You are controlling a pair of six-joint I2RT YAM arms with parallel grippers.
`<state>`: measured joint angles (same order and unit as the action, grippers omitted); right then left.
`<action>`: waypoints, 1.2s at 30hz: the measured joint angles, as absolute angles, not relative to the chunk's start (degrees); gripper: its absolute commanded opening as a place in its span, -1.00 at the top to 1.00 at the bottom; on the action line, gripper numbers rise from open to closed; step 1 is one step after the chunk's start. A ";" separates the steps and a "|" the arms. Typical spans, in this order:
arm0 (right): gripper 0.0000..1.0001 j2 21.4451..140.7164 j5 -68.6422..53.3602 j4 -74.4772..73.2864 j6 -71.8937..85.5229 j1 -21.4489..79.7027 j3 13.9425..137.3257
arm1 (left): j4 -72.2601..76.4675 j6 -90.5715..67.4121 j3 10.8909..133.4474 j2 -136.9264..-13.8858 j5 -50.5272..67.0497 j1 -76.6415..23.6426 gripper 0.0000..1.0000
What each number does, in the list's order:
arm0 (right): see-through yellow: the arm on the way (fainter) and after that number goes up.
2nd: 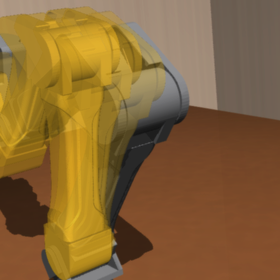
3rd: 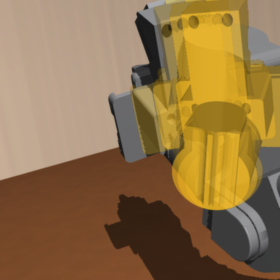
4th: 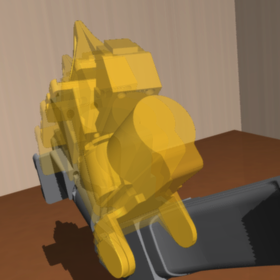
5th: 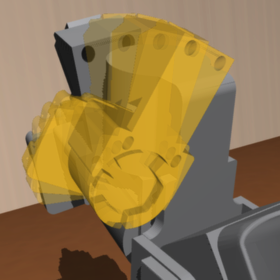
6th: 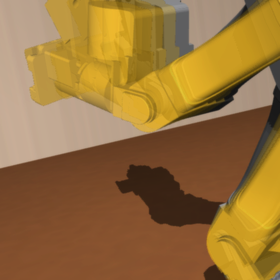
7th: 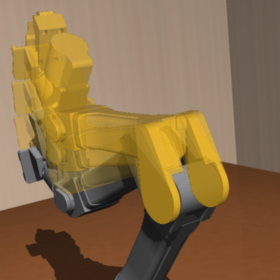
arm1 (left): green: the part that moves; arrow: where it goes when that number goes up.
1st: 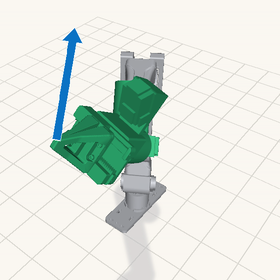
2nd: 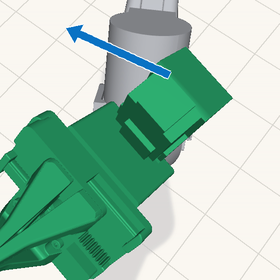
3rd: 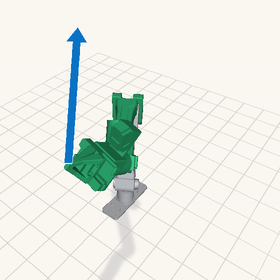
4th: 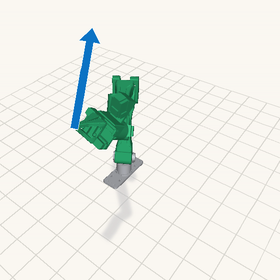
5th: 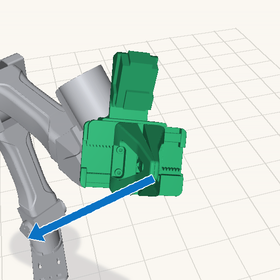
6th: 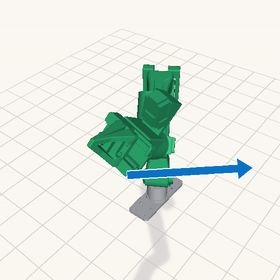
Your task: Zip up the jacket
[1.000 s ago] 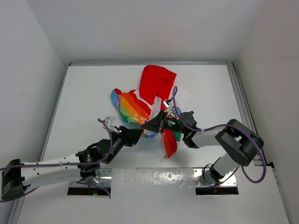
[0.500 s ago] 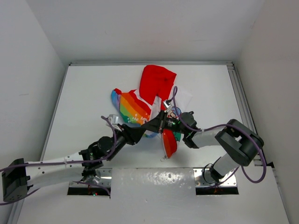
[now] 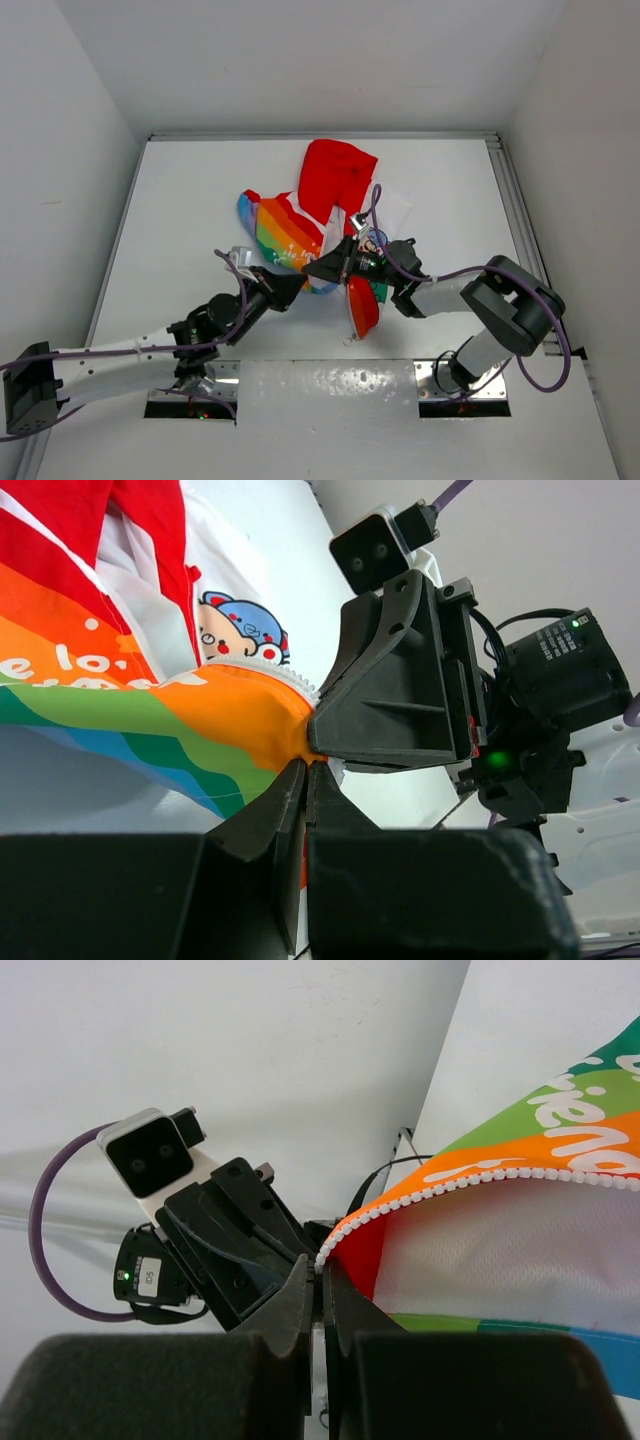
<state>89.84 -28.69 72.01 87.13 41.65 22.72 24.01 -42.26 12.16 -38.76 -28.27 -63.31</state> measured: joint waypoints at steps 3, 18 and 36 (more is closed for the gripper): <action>0.87 89.84 -28.69 72.01 87.22 41.67 22.72 | 23.70 -41.76 12.16 -38.22 -28.29 -63.31 1.00; 0.70 67.92 -21.10 47.72 66.54 41.34 20.82 | 16.64 -34.76 17.61 -39.05 -36.58 -63.26 1.00; 0.98 59.48 -0.64 -13.50 43.31 49.98 23.88 | 17.06 -28.75 20.93 -47.31 -35.94 -63.26 1.00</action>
<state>59.48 -0.64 -13.50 43.31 49.98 23.88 17.06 -28.75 20.93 -47.31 -35.94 -63.26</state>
